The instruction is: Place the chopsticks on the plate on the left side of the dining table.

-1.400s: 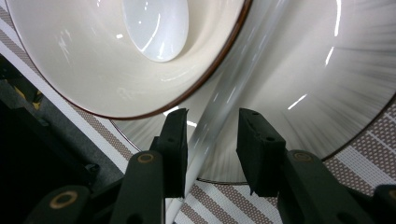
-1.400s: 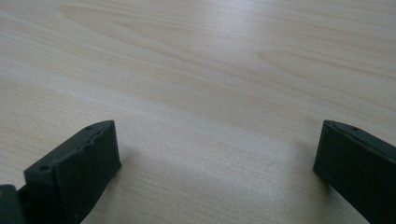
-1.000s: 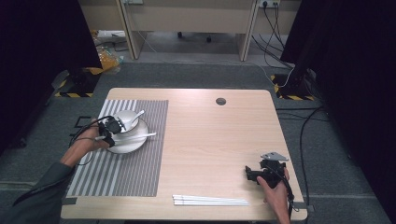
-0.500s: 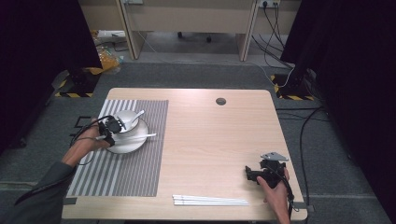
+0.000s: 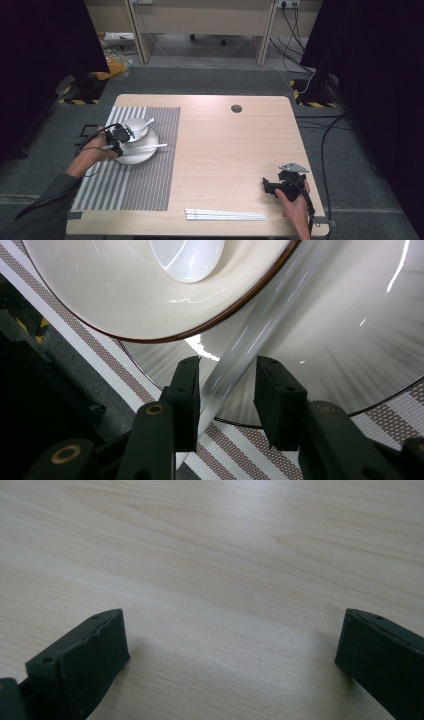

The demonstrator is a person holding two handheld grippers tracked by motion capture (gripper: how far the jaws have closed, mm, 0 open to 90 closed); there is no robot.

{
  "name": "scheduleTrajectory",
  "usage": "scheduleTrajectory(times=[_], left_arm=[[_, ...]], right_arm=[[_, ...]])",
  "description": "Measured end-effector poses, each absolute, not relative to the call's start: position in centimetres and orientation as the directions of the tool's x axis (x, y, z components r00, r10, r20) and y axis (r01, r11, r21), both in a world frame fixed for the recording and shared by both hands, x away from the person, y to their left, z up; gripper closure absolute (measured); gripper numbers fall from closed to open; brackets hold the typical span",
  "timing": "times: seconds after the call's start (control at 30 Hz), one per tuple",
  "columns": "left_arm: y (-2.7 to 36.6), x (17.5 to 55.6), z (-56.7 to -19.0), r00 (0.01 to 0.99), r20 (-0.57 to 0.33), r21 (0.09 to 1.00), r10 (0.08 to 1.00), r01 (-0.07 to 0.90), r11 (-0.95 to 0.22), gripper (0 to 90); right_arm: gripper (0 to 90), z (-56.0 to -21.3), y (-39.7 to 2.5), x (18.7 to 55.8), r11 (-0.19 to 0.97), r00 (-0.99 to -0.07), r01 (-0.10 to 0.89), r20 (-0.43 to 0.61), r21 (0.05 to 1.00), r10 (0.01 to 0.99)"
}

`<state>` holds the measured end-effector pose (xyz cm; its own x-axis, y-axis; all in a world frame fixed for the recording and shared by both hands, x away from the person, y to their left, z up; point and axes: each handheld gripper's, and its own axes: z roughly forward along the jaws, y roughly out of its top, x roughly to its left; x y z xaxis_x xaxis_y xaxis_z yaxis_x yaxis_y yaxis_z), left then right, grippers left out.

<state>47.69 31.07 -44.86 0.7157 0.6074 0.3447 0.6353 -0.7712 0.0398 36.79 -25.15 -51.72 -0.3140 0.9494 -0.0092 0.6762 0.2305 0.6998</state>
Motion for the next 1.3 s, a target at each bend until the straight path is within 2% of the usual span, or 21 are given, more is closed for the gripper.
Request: scheduleTrajectory(times=[0.3,0.53,0.73,1.0,1.3], left_arm=[[30.6,46.6,-44.5,0.719,0.297,0.085,0.628,0.636,-0.767,60.6],[29.3,45.2,-44.0,0.74,0.243,0.161,0.627,0.607,-0.779,58.6],[27.5,44.0,-43.5,0.753,0.192,0.274,0.629,0.574,-0.772,53.3],[24.9,42.9,-43.4,0.788,0.138,0.355,0.6,0.526,-0.772,50.8],[22.2,42.3,-43.1,0.818,0.122,0.407,0.563,0.476,-0.779,50.3]], right_arm=[[0.4,-51.7,-25.2,36.8,0.23,-0.314,0.676,-0.009,0.7,0.949],[0.4,-51.7,-25.2,36.8,0.23,-0.314,0.676,-0.009,0.7,0.949],[0.5,-51.7,-25.1,36.8,0.23,-0.314,0.676,-0.01,0.7,0.949],[0.6,-51.7,-25.1,36.8,0.233,-0.315,0.674,-0.012,0.701,0.949],[0.6,-51.7,-25.1,36.8,0.233,-0.315,0.674,-0.012,0.701,0.949]])
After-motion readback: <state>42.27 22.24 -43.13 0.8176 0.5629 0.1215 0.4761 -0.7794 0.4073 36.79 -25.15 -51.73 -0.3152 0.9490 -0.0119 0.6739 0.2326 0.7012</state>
